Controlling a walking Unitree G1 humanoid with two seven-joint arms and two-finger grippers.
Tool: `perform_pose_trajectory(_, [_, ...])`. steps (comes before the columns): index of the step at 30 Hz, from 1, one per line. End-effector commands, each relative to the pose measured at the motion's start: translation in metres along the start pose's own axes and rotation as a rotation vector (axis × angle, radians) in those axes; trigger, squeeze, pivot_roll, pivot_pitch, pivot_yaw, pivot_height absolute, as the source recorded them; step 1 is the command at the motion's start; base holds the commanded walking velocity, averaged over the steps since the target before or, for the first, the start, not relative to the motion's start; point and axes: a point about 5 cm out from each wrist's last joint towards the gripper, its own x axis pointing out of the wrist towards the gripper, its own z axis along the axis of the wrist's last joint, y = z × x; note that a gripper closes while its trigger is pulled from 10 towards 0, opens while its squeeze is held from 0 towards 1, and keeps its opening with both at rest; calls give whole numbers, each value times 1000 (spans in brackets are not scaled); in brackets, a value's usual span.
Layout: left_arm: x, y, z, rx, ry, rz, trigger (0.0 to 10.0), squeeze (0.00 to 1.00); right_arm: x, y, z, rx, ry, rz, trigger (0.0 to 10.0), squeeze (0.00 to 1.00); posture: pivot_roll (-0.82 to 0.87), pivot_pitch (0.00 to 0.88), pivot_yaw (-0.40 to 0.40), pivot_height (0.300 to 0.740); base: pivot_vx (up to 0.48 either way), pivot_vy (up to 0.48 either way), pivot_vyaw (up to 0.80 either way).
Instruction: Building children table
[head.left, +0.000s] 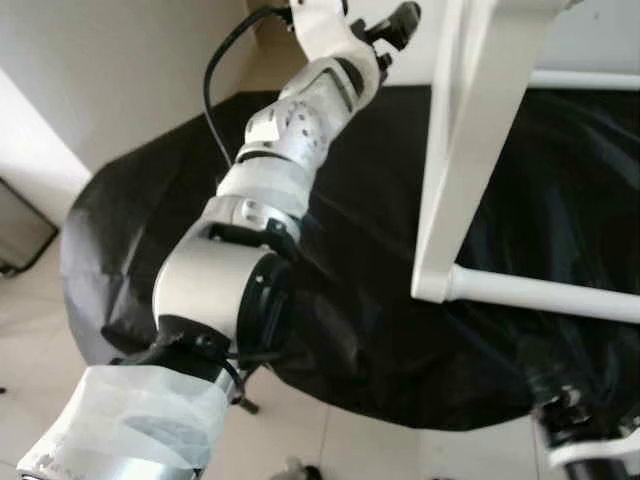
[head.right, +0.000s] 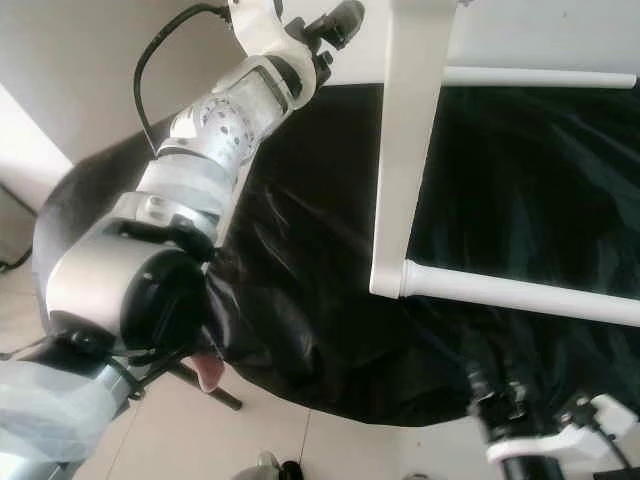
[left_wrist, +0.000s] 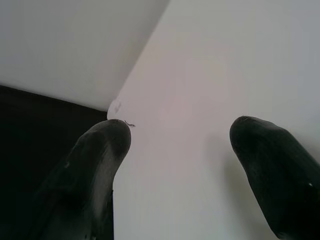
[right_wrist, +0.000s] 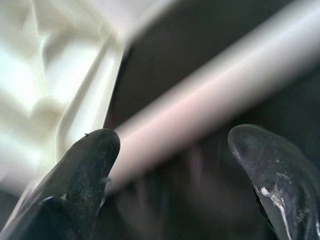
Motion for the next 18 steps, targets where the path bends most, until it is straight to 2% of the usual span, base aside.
perform_pose_trajectory(1, [-6, -16, -4, 15, 8, -422, 10000, 0, 11, 6, 5, 30, -80, -50, 10000, 0, -121, 114, 151, 740, 0, 0, 0])
perform_pose_trajectory(2, [-8, -14, -6, 14, 11, -423, 10000, 0, 18, 7, 7, 12, -90, -41, 10000, 0, -112, 108, 139, 740, 0, 0, 0])
perform_pose_trajectory(3, [-8, -14, -6, 14, 11, -423, 10000, 0, 18, 7, 7, 12, -90, -41, 10000, 0, -112, 108, 139, 740, 0, 0, 0])
perform_pose_trajectory(6, [-15, -2, -15, 26, 24, -415, 10000, 0, 41, 8, 8, -5, -97, -29, 10000, 0, -98, 97, 121, 740, 0, 0, 0])
perform_pose_trajectory(7, [-15, -2, -15, 26, 24, -415, 10000, 0, 41, 8, 8, -5, -97, -29, 10000, 0, -98, 97, 121, 740, 0, 0, 0])
perform_pose_trajectory(11, [-30, 13, -22, 43, 23, -421, 10000, 0, 63, 10, 6, -45, -112, -5, 10000, 0, -61, 81, 83, 740, 0, 0, 0])
perform_pose_trajectory(13, [-34, 15, -24, 51, 25, -422, 10000, 0, 68, 11, 5, -53, -110, -7, 10000, 0, -61, 81, 83, 740, 0, 0, 0])
perform_pose_trajectory(14, [-43, 20, -28, 68, 32, -426, 10000, 0, 75, 12, 3, -72, -96, -7, 10000, 0, -45, 76, 68, 740, 0, 0, 0])
perform_pose_trajectory(15, [-43, 20, -28, 68, 32, -426, 10000, 0, 75, 12, 3, -72, -96, -7, 10000, 0, -45, 76, 68, 740, 0, 0, 0])
perform_pose_trajectory(16, [-54, 25, -33, 92, 40, -427, 10000, 0, 84, 12, 0, -97, -79, -11, 10000, 0, -39, 74, 63, 740, 0, 0, 0])
perform_pose_trajectory(17, [-54, 25, -33, 92, 40, -427, 10000, 0, 84, 12, 0, -97, -79, -11, 10000, 0, -39, 74, 63, 740, 0, 0, 0])
perform_pose_trajectory(18, [-65, 30, -39, 109, 51, -421, 10000, 0, 89, 14, -5, -133, -57, -5, 10000, 0, -28, 69, 54, 740, 0, 0, 0])
